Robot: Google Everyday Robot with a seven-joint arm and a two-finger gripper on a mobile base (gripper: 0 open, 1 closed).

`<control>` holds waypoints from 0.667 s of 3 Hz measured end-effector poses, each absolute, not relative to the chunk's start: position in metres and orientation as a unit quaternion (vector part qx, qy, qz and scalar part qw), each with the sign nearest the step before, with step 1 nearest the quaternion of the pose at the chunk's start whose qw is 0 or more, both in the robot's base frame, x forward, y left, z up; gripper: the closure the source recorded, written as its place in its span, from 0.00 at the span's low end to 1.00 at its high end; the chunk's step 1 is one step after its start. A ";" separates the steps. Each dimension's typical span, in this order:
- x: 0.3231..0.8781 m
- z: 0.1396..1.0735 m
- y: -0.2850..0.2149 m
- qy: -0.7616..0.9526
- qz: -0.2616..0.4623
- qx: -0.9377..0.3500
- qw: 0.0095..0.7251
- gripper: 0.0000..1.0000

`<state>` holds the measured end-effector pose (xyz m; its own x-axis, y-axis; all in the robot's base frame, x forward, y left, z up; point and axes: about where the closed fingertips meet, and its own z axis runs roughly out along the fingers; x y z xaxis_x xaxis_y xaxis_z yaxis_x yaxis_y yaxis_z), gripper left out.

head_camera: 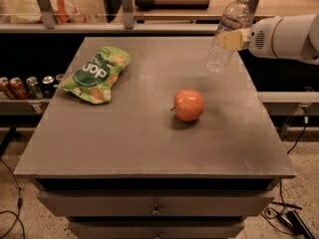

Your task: Move water bottle near green rice chip bag

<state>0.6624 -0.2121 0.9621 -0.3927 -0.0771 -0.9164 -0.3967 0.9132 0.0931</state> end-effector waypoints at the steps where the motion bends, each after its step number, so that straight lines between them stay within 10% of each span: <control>1: 0.637 0.976 -0.177 0.794 0.209 -0.199 0.535 1.00; 2: 0.609 0.987 -0.122 0.754 0.242 -0.292 0.537 1.00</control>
Offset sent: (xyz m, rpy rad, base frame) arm -0.0927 0.1520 0.0338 -0.0974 -0.2241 0.6350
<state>0.6094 -0.1220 0.9868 -0.2531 -0.1813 -0.9503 -0.7004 0.7120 0.0507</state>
